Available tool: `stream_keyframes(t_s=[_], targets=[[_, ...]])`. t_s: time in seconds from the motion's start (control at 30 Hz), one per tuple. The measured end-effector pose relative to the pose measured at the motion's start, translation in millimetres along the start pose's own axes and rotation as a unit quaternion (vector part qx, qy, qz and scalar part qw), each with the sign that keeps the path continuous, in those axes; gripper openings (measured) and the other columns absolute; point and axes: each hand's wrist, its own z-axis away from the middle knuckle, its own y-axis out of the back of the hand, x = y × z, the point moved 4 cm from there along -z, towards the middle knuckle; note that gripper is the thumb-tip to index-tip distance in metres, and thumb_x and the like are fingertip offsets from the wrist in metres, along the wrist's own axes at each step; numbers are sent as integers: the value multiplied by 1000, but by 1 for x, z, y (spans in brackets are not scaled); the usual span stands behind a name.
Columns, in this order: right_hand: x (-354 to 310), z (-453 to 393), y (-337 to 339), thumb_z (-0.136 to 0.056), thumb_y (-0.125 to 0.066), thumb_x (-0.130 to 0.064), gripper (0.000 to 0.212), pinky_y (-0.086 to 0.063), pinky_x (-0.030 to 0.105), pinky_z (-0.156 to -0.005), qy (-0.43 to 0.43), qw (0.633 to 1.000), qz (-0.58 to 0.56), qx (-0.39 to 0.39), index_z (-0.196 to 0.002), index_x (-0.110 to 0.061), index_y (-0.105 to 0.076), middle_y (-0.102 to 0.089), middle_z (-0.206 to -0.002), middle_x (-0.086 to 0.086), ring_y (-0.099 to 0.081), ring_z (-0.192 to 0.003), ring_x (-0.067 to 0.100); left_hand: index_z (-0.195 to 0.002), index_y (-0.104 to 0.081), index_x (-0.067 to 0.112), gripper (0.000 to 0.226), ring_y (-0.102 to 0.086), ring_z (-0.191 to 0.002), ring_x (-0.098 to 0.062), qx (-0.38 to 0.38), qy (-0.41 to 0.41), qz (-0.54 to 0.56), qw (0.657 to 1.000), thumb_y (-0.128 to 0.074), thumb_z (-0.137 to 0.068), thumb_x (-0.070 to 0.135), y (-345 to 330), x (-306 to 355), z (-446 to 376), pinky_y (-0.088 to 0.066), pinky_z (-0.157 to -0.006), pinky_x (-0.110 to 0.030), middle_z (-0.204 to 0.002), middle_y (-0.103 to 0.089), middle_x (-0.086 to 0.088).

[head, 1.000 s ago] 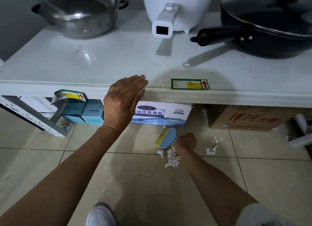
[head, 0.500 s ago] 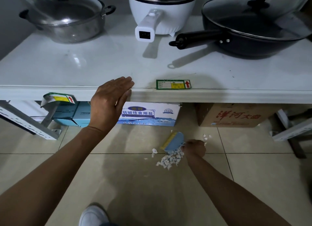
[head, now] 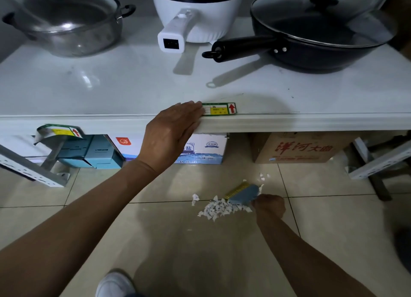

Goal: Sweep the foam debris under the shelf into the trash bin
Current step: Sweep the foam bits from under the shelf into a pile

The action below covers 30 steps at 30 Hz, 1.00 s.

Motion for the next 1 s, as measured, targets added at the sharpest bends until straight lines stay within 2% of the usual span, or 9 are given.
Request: stream_keyframes(t_s=[0.1, 0.17, 0.2, 0.23, 0.3, 0.4, 0.53, 0.73, 1.0], targets=[[0, 9, -6, -74, -73, -2, 11, -60, 35, -75, 12, 998, -56, -1, -85, 0, -75, -75, -66, 2, -72, -68, 18, -126, -63, 16, 30, -57, -125, -16, 4, -8, -1, 1000, -49, -100, 22, -10, 9, -6, -46, -107, -37, -133, -62, 2], [-1, 21, -28, -78, -66, 5, 11, -61, 28, -59, 28, 995, -81, -46, -86, 4, -72, -68, -47, -7, -65, -43, 4, -126, -63, 17, 30, -57, -125, -16, 11, 0, 1, 1000, -49, -100, 21, -15, 11, -7, -46, -106, -37, -133, -62, 2], [-5, 30, -39, -78, -64, 9, 10, -59, 24, -51, 57, 995, -61, -56, -85, 6, -71, -68, -49, -2, -63, -40, 4, -126, -63, 17, 30, -57, -125, -16, 15, 4, 1, 1000, -50, -99, 20, -16, 10, -6, -45, -107, -36, -133, -62, 3], [-9, 39, -50, -78, -63, 9, 11, -60, 26, -52, 96, 993, -33, -66, -84, 5, -72, -72, -60, 6, -68, -47, 9, -126, -63, 17, 30, -57, -125, -15, 18, 6, 0, 1000, -50, -99, 20, -17, 10, -5, -45, -107, -35, -133, -62, 3], [-11, 53, -74, -77, -64, 3, 16, -62, 35, -69, 169, 979, 52, -101, -85, -4, -77, -77, -83, 11, -74, -71, 22, -125, -64, 17, 29, -58, -124, -16, 30, 9, 1, 1000, -50, -99, 19, -18, 11, -5, -44, -107, -33, -131, -63, 2], [-15, 67, -93, -83, -60, -1, 22, -59, 30, -80, 232, 949, 160, -138, -91, -12, -77, -77, -95, 5, -73, -87, 22, -123, -65, 15, 29, -58, -124, -16, 41, 13, 3, 999, -48, -99, 19, -19, 14, -5, -44, -107, -32, -130, -64, 1], [-21, 61, -86, -84, -60, -7, 22, -53, 25, -82, 266, 927, 234, -121, -99, -12, -75, -75, -105, 6, -70, -98, 22, -126, -63, 16, 30, -56, -126, -16, 29, -1, -6, 1000, -50, -99, 18, -20, 12, -4, -41, -109, -30, -133, -62, 1], [-23, 16, -29, -89, -56, -12, 26, -49, 27, -90, 248, 936, 245, -38, -112, -6, -67, -69, -117, 10, -65, -112, 24, -126, -63, 15, 29, -56, -125, -15, 44, 10, -22, 999, -53, -98, 17, -21, 17, -5, -41, -109, -30, -132, -62, 0], [-19, -32, 41, -83, -61, -1, 21, -52, 30, -87, 187, 961, 202, 13, -100, -1, -73, -72, -109, 17, -68, -105, 31, -122, -66, 16, 28, -57, -125, -14, 80, 64, -11, 995, -49, -101, 20, -26, 25, -4, -42, -109, -33, -129, -64, 0]])
